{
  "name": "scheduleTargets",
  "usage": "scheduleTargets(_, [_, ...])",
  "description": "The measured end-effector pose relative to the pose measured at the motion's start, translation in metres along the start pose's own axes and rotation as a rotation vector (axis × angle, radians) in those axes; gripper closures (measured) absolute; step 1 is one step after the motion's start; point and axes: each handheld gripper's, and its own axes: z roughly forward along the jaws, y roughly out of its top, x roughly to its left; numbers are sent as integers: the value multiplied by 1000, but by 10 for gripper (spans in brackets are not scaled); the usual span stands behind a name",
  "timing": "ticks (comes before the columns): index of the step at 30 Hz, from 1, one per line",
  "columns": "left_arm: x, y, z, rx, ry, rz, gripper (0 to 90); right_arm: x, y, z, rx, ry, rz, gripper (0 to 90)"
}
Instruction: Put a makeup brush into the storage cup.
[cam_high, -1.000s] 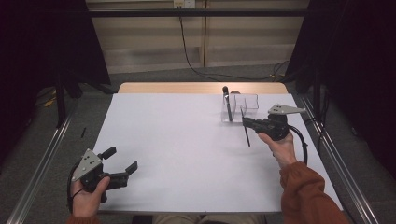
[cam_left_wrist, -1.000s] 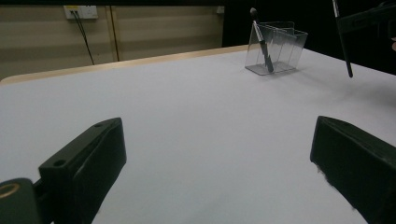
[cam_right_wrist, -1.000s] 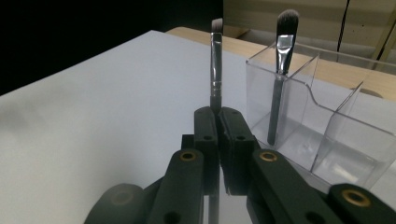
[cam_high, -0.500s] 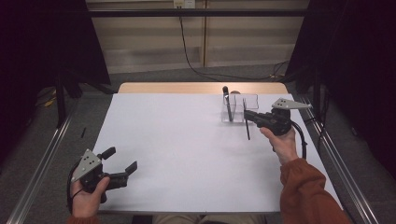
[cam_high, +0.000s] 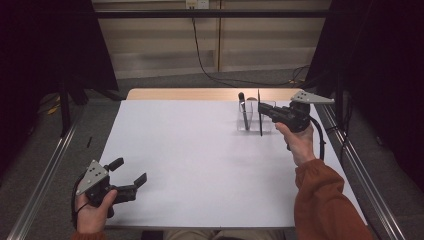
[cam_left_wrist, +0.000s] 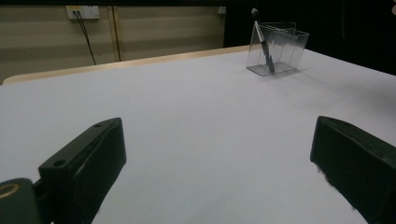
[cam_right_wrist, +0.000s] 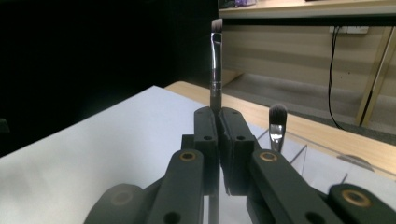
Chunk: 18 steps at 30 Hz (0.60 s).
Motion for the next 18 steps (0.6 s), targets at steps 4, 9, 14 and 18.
scheduleTargets(4, [0, 0, 0, 2, -2, 7, 36, -1, 6, 2, -16, -1, 0, 859])
scheduleTargets(9, [0, 0, 1, 1, -4, 8, 36, -1, 13, 8, -34, 1, -1, 858])
scheduleTargets(14, [1, 0, 1, 2, -4, 7, 36, -4, 20, 12, -42, -8, -6, 859])
scheduleTargets(18, [1, 0, 1, 6, -3, 9, 36, -5, 25, 18, -30, -16, -4, 858])
